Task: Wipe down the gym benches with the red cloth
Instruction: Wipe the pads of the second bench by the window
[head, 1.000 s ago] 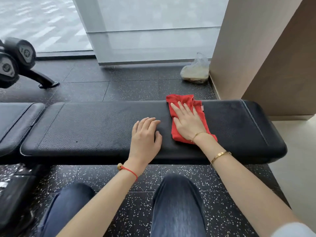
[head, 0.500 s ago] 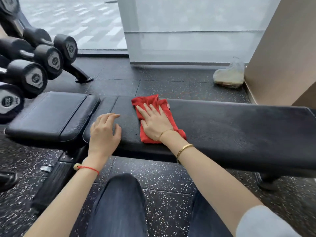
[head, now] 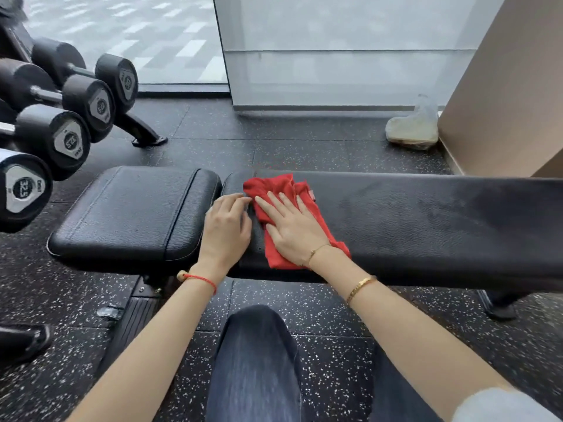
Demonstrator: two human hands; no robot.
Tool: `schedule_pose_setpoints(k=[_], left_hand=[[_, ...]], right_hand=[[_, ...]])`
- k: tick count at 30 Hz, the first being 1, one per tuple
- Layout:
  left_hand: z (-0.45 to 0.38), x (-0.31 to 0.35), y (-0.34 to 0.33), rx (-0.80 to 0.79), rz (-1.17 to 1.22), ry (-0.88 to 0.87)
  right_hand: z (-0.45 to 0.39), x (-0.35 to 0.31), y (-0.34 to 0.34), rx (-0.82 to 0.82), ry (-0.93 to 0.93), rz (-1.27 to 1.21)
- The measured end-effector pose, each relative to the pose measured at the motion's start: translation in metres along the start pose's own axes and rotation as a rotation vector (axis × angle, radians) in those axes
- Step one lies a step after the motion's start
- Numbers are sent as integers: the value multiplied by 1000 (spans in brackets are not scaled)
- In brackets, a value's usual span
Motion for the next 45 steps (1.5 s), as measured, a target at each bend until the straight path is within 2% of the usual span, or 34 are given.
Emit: schedule_pose_setpoints(k=[2, 6, 9, 11, 13, 18, 20, 25, 28, 33, 37, 40, 45], left_hand=[[-1, 1, -4, -4, 19, -27], [0, -4, -6, -6, 51, 2], [0, -4, -5, -13, 59, 10], [0, -3, -4, -11, 59, 13], [0, -4, -4, -15, 60, 14], [3, -6, -4, -16, 89, 6], [3, -7, -4, -21, 105, -1], [3, -6, 2, -46, 137, -7], [8, -15, 15, 6, 130, -4], [23, -57, 35, 77, 46, 66], [32, -91, 44, 95, -27, 99], [34, -104, 46, 94, -48, 44], [35, -103, 43, 111, -58, 22]], right_hand=[[24, 14, 2, 16, -29, 7], [21, 63, 15, -4, -286, 40], [-2, 71, 17, 0, -421, 18], [-13, 65, 15, -9, -447, 14], [-14, 49, 11, -14, -404, 14], [13, 0, -1, 26, -146, 26], [15, 3, 0, 21, -153, 32], [-16, 14, -1, 6, -304, 9], [-40, 0, -4, -15, -285, 8], [-51, -59, -17, -10, -35, 35], [-25, -59, -17, -31, 139, 28], [-24, -37, -12, -25, 117, 8], [-87, -22, -8, -39, -134, -8]])
Point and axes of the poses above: each hand's wrist, its own z-axis away from the middle knuckle, its own y-axis out of the back of the hand, x = y × z, the point moved 4 cm from there along -z, towards the middle knuckle
